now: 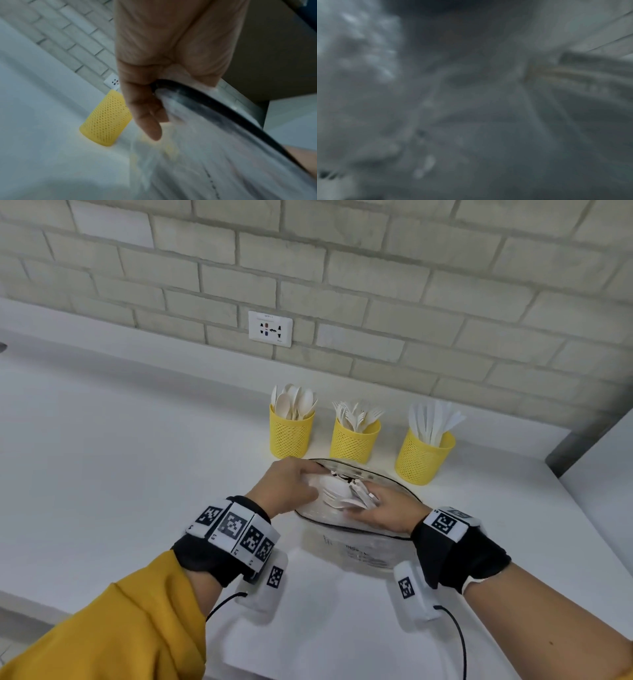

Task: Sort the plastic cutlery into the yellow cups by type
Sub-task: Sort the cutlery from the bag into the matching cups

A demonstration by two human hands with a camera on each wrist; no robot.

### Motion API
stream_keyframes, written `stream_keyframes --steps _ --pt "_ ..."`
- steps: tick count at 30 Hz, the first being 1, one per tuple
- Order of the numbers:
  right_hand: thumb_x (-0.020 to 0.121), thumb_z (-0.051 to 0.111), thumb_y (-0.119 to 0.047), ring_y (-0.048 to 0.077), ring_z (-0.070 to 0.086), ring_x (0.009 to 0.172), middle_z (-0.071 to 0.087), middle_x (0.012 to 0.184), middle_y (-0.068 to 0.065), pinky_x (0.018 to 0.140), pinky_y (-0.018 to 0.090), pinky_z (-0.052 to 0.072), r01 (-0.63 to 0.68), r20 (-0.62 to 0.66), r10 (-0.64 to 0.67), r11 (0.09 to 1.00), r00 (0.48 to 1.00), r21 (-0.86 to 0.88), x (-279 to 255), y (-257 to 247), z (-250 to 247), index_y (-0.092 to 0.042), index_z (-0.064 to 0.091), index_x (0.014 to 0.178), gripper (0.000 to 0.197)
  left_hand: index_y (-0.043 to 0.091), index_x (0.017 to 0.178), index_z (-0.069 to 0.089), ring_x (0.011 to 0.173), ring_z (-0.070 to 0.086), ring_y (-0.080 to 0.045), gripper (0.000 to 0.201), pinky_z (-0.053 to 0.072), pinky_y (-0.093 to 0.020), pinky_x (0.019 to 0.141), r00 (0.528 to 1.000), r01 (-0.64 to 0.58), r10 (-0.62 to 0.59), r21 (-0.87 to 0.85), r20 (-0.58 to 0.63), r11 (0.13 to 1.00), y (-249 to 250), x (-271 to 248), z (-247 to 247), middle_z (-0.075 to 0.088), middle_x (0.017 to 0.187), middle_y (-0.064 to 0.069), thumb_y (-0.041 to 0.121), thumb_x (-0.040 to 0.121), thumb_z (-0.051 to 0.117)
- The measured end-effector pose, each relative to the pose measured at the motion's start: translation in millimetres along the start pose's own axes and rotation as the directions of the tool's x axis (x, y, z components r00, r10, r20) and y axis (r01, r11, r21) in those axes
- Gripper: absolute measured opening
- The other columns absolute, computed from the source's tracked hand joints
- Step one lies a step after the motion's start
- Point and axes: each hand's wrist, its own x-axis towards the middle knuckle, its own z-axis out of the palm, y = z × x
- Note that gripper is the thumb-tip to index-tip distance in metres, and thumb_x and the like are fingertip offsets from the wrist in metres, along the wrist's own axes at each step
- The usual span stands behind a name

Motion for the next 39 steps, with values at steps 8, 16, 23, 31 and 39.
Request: stream_keyframes --steps 8,16,23,31,39 --pt "0.086 0.06 -0.035 0.02 0.054 0.08 0.063 0.09 0.005 0.068 0.025 0.038 0.038 0.145 0.01 0.944 0.989 -0.328 1.6 12.9 10.7 -0.014 0.055 0.09 0.022 0.017 0.129 0.055 0.1 0.056 -0.02 0.052 0.039 -0.019 0.072 0.998 0.064 -0.061 0.105 -0.024 0.992 4.7 2.2 5.3 0.06 0.123 -0.008 -0.001 0.081 0.053" --pt "0.075 0.075 -0.012 0.008 0.062 0.086 0.069 0.081 -0.013 0.083 0.019 0.046 0.121 0.003 -0.127 0.952 0.992 0.28 -6.9 5.5 -20.1 -0.028 0.063 0.085 0.023 0.023 0.134 0.05 0.077 0.056 -0.019 0.056 0.048 -0.012 0.05 0.987 0.102 -0.12 0.165 0.107 0.981 -4.3 6.8 2.8 0.055 0.124 -0.009 -0.002 0.084 0.047" --pt "0.078 0.066 -0.001 0.011 0.067 0.076 0.074 0.087 0.001 0.075 0.025 0.055 0.296 -0.28 -0.129 0.634 0.951 0.715 -11.8 2.9 -30.1 -0.006 0.067 0.09 0.013 0.01 0.136 0.039 0.102 0.059 -0.029 0.05 0.053 -0.027 0.068 0.967 0.098 -0.196 0.471 0.165 0.877 -0.9 7.6 28.6 0.047 0.132 -0.017 0.001 0.087 0.041" --pt "0.081 0.062 0.001 0.012 0.065 0.074 0.074 0.078 0.0 0.073 0.024 0.056 0.281 -0.357 0.005 0.609 0.934 0.742 -12.5 21.1 -17.7 -0.003 0.066 0.088 0.009 0.022 0.138 0.04 0.14 0.014 -0.035 0.048 0.019 -0.053 0.11 0.99 0.036 -0.116 0.661 0.077 0.749 25.3 4.4 36.3 0.014 0.149 -0.016 0.02 0.09 0.044" --pt "0.08 0.067 -0.004 0.013 0.067 0.084 0.071 0.086 0.002 0.082 0.032 0.054 0.262 -0.374 0.013 0.691 0.927 0.674 -10.2 9.2 -18.2 -0.016 0.067 0.092 0.018 0.016 0.117 0.064 0.122 0.04 -0.03 0.029 0.034 -0.039 0.104 0.98 -0.191 0.197 0.168 -0.019 0.967 47.2 9.6 35.5 0.045 0.127 -0.01 0.013 0.092 0.05"
